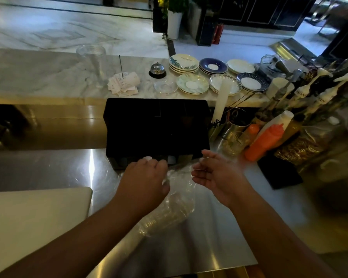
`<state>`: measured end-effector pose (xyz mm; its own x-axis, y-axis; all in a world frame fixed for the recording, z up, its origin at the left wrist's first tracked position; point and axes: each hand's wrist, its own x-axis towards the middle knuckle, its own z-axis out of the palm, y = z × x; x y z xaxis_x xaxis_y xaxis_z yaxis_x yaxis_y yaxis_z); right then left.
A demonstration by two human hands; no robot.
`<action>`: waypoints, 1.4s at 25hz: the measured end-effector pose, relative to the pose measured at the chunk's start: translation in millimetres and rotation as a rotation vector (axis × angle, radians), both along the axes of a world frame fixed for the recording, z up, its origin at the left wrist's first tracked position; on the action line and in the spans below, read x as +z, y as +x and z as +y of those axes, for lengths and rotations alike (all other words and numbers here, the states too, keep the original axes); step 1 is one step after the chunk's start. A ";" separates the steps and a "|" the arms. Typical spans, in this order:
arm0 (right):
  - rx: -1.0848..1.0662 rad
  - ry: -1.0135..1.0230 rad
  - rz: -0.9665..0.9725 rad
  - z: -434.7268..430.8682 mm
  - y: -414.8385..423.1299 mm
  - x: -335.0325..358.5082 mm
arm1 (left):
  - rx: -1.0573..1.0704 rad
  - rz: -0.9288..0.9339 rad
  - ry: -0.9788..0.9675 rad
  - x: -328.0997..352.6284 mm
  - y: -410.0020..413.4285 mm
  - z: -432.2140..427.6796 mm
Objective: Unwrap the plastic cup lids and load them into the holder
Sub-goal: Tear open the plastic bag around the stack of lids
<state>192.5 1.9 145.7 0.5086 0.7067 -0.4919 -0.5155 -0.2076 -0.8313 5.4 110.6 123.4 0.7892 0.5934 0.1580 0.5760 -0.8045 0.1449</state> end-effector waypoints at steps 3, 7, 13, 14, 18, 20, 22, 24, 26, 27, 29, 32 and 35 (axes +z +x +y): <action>-0.027 0.079 -0.023 -10.5 10.8 1.9 | 0.072 -0.083 -0.238 16.8 11.4 11.4; -0.071 -0.083 -0.446 -48.1 9.8 -14.2 | 0.183 -0.020 -0.575 40.3 31.0 19.1; 0.533 -0.405 -0.232 -35.1 -9.0 -25.9 | 0.310 -0.035 -0.846 55.4 41.7 13.3; 0.570 -0.409 -0.192 -25.8 -7.5 -24.2 | 0.330 -0.045 -0.862 56.1 40.7 11.0; 0.631 -0.359 -0.236 6.5 -2.7 -17.6 | 0.437 -0.111 -0.889 56.8 35.4 2.0; 0.628 -0.322 -0.372 14.6 -0.1 -15.8 | 0.484 -0.138 -0.862 56.8 34.5 -0.9; 0.598 -0.295 -0.519 19.1 3.8 -16.5 | 0.494 -0.100 -0.691 55.2 33.6 0.3; 0.571 -0.300 -0.640 20.1 6.9 -14.3 | 0.494 -0.079 -0.568 55.1 32.1 5.2; 0.540 -0.303 -0.714 16.2 7.8 -9.5 | 0.503 -0.109 -0.595 55.0 28.9 11.7; 0.521 -0.312 -0.736 12.9 8.0 -7.0 | 0.515 -0.119 -0.616 55.7 26.7 14.6; 0.476 -0.338 -0.775 4.8 9.6 -2.6 | 0.527 -0.117 -0.587 56.6 20.7 18.9; 0.396 -0.384 -0.788 -7.0 19.0 0.9 | 0.511 -0.053 -0.485 55.7 13.4 20.0; 0.368 -0.429 -0.802 -12.8 24.4 4.4 | 0.451 0.003 -0.483 54.3 10.6 13.0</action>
